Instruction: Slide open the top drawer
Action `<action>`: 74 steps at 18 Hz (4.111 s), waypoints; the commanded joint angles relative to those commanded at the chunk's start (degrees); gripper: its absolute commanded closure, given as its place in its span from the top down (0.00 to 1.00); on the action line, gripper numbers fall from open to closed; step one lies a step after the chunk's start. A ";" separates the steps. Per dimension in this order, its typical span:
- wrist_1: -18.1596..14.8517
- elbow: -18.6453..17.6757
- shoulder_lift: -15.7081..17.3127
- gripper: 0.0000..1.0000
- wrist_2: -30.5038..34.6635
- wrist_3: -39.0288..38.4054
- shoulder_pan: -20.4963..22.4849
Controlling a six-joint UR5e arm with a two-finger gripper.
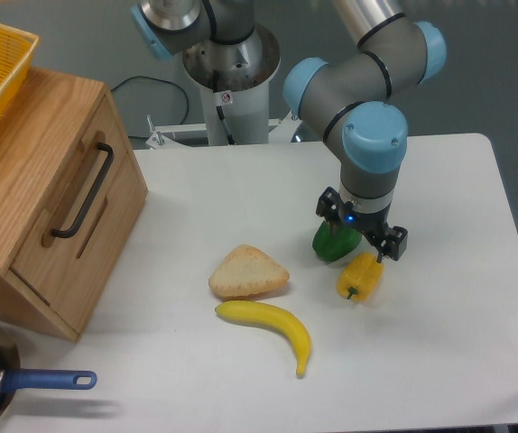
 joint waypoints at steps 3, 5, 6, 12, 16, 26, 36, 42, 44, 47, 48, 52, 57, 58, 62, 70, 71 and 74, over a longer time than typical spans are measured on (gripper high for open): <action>-0.09 0.09 0.35 1.00 -0.09 0.26 -0.09; 0.00 -0.17 0.26 1.00 -0.44 0.26 -0.09; 0.09 -0.09 0.26 1.00 -0.61 0.26 0.00; 0.18 -1.31 3.59 1.00 -4.21 -12.55 -1.57; -0.35 -1.49 7.02 1.00 -8.51 -22.29 -5.09; -7.03 -0.88 10.63 1.00 -10.72 -43.65 -17.65; -15.91 0.09 12.39 1.00 -11.42 -49.57 -21.97; -16.00 0.09 13.18 1.00 -17.30 -49.39 -21.62; -16.08 0.09 13.53 1.00 -17.93 -49.48 -21.71; -16.17 0.09 13.71 1.00 -18.63 -49.48 -21.62; -16.08 0.09 13.71 1.00 -18.81 -49.48 -21.71; -16.52 0.00 13.89 1.00 -18.98 -49.48 -21.97; -17.93 -0.26 15.29 1.00 -20.65 -49.48 -22.06; -17.93 -0.26 15.47 1.00 -20.92 -49.57 -22.06; -17.93 -0.53 15.91 1.00 -21.71 -49.92 -22.85; -17.58 -0.70 15.30 1.00 -21.71 -50.89 -24.08; -17.58 -0.70 15.21 1.00 -21.71 -50.89 -24.17; -17.67 -0.79 15.03 1.00 -21.71 -50.89 -24.43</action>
